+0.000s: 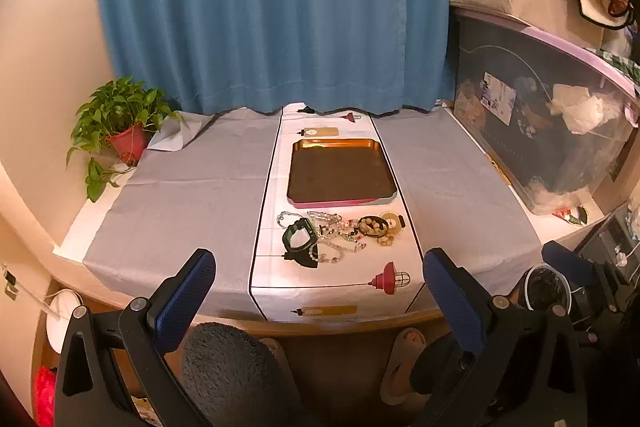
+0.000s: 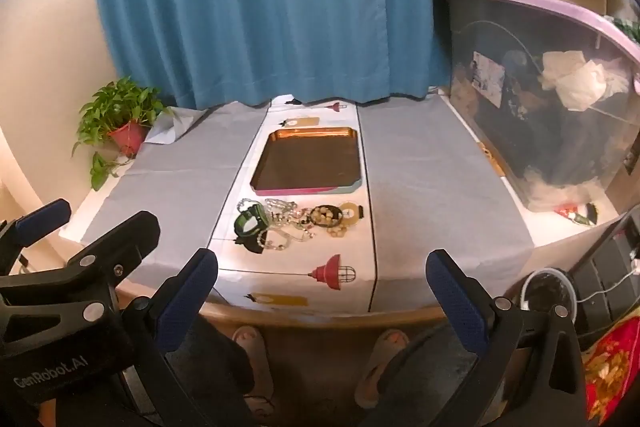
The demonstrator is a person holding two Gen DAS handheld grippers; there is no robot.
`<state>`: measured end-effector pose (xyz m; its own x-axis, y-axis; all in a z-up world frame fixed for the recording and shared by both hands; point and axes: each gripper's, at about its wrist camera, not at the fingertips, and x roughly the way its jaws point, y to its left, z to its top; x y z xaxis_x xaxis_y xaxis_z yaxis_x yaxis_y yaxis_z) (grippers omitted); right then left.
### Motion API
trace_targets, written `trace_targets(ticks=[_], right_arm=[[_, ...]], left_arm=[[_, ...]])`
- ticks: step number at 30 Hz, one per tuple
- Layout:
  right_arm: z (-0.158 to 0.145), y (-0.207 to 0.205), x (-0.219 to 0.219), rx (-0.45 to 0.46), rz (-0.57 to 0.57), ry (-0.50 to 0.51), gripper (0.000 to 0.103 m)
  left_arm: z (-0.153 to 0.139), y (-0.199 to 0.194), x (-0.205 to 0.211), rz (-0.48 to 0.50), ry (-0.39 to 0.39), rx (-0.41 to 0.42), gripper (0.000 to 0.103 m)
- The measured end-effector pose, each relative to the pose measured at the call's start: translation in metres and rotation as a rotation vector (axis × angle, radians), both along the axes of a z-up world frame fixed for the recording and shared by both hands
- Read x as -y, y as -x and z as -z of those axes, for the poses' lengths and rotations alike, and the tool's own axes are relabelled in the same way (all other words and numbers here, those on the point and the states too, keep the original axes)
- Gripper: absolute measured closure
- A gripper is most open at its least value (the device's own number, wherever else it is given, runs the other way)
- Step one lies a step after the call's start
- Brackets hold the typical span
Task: Organize jewelry
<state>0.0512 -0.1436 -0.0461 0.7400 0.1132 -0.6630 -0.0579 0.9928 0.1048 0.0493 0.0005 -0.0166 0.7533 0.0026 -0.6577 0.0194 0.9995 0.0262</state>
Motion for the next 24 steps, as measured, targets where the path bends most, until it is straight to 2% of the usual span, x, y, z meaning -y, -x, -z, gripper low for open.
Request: trace_targets(ticks=[9,15,24], right_arm=[[0.008,-0.010,-0.008,-0.002,-0.010,0.043,0.000],[0.012,-0.015,-0.005,-0.026,-0.019,0.020,0.000],[0.008,-0.014,-0.005,-0.005,-0.008,0.032,0.000]], left_arm=[[0.012,-0.016,0.001,0.016,0.003,-0.046,0.000],[0.014,-0.018,0.000,-0.003,0.008,-0.050,0.000],[0.011,-0.018,-0.003,-0.015,0.021,-0.044,0.000]])
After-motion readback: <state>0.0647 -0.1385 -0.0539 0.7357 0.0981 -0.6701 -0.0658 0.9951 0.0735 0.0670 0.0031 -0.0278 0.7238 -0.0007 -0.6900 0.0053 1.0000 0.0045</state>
